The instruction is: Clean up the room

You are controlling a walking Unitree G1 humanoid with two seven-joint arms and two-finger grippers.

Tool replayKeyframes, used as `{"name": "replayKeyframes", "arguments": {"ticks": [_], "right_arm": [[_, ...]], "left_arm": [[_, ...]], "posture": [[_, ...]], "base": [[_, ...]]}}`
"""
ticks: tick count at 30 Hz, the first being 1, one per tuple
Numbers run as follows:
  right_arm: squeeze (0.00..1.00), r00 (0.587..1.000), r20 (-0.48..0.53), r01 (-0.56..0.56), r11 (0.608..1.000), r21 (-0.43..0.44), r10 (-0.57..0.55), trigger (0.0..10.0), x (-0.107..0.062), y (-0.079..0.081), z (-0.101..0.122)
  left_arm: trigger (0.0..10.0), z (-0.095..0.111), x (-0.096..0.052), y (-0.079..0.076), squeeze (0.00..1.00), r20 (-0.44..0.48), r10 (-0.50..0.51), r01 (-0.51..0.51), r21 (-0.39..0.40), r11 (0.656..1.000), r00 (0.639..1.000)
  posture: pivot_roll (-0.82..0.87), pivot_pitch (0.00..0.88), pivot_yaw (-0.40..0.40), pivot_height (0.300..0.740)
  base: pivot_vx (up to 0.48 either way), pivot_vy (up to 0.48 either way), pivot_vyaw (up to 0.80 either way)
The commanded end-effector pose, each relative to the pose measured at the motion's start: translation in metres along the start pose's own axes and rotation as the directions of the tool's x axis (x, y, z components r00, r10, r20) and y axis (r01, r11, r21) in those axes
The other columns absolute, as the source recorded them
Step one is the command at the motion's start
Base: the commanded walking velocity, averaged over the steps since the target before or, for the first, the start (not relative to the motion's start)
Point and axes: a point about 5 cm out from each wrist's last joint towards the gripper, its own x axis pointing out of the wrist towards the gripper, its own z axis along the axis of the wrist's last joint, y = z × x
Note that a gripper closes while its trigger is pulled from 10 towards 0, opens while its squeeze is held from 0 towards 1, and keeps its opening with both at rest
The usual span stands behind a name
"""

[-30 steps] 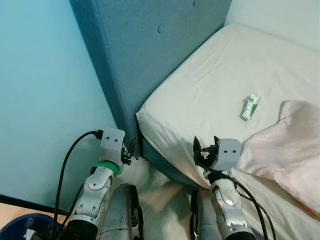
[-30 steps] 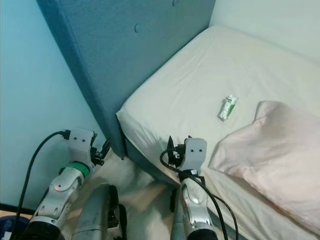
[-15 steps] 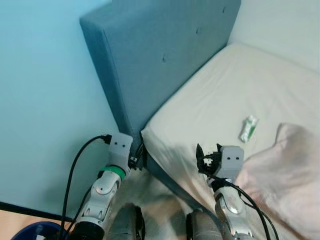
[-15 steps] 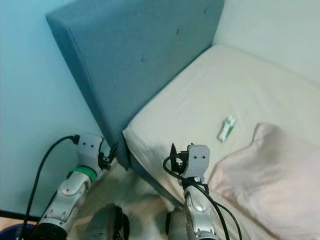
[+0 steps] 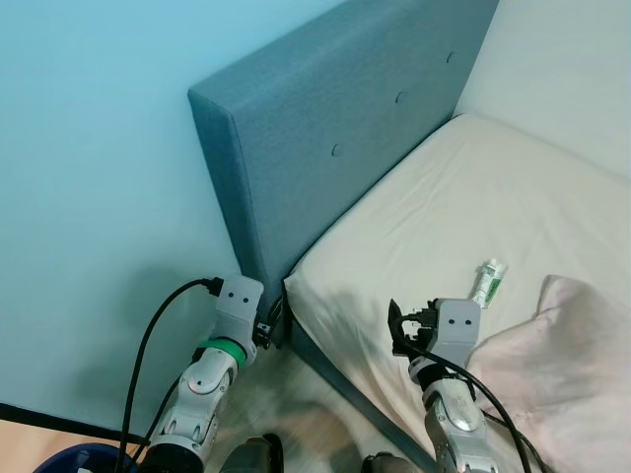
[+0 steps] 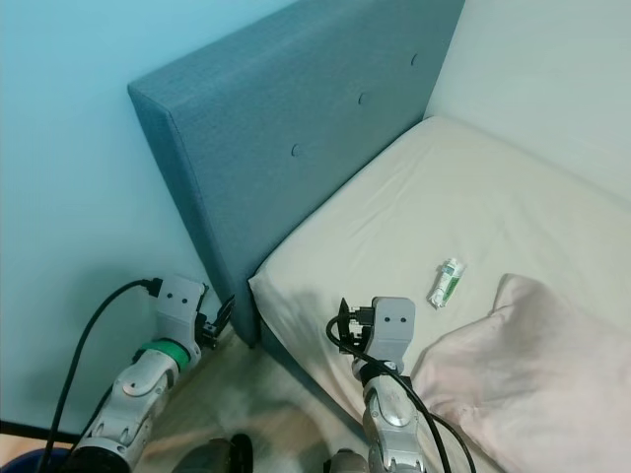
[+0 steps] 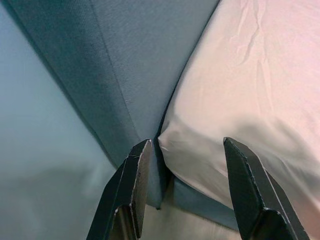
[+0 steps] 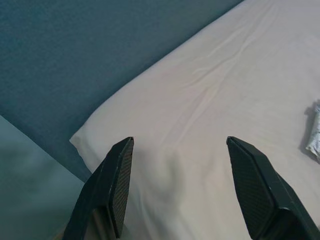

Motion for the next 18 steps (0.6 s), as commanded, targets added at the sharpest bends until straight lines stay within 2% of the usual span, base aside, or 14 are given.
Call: {"name": "replayKeyframes", "arguments": {"ticks": [1, 4, 6, 7, 11, 13, 18], "right_arm": [[0.00, 0.998, -0.050, 0.025, 1.000, 0.010, -0.025, 10.0, -0.006, -0.004, -0.010], [0.00, 0.992, -0.117, 0.049, 0.999, 0.011, -0.048, 10.0, -0.010, -0.007, -0.023], [0.00, 0.992, -0.117, 0.049, 0.999, 0.011, -0.048, 10.0, -0.010, -0.007, -0.023], [0.00, 0.989, -0.140, 0.037, 0.999, -0.003, -0.037, 10.0, -0.009, -0.007, -0.025], [0.00, 0.987, -0.159, 0.032, 0.999, -0.018, -0.035, 10.0, -0.009, -0.007, -0.029], [0.00, 0.984, -0.171, 0.040, 0.999, -0.003, -0.040, 10.0, -0.007, -0.007, -0.030], [0.00, 0.983, -0.183, 0.015, 1.000, 0.009, -0.013, 10.0, -0.006, -0.001, -0.032]], "left_arm": [[10.0, -0.010, -0.006, -0.001, 0.00, -0.034, -0.005, 0.005, 0.011, 1.000, 0.999], [10.0, -0.020, -0.008, -0.003, 0.00, -0.075, -0.017, 0.017, 0.004, 1.000, 0.997], [10.0, -0.020, -0.008, -0.003, 0.00, -0.075, -0.017, 0.017, 0.004, 1.000, 0.997], [10.0, -0.021, -0.006, -0.005, 0.00, -0.090, -0.033, 0.034, 0.004, 0.999, 0.995], [10.0, -0.023, -0.005, -0.004, 0.00, -0.099, -0.023, 0.024, 0.009, 1.000, 0.995], [10.0, -0.021, -0.001, 0.000, 0.00, -0.101, 0.018, -0.019, -0.004, 1.000, 0.995], [10.0, -0.017, 0.001, 0.002, 0.00, -0.093, 0.031, -0.029, 0.021, 0.999, 0.995]], "posture": [[-0.02, 0.010, 0.071, 0.740], [-0.02, 0.009, 0.071, 0.740], [-0.02, 0.009, 0.071, 0.740], [-0.01, 0.053, 0.071, 0.740], [-0.01, 0.039, 0.072, 0.740], [0.01, 0.072, 0.074, 0.740], [0.01, 0.095, 0.085, 0.740]], "base": [[0.000, 0.000, 0.00], [0.000, 0.000, 0.00], [0.000, 0.000, 0.00], [0.000, 0.000, 0.00], [0.000, 0.000, -0.80], [0.000, 0.000, -0.80], [0.000, 0.000, -0.80]]}}
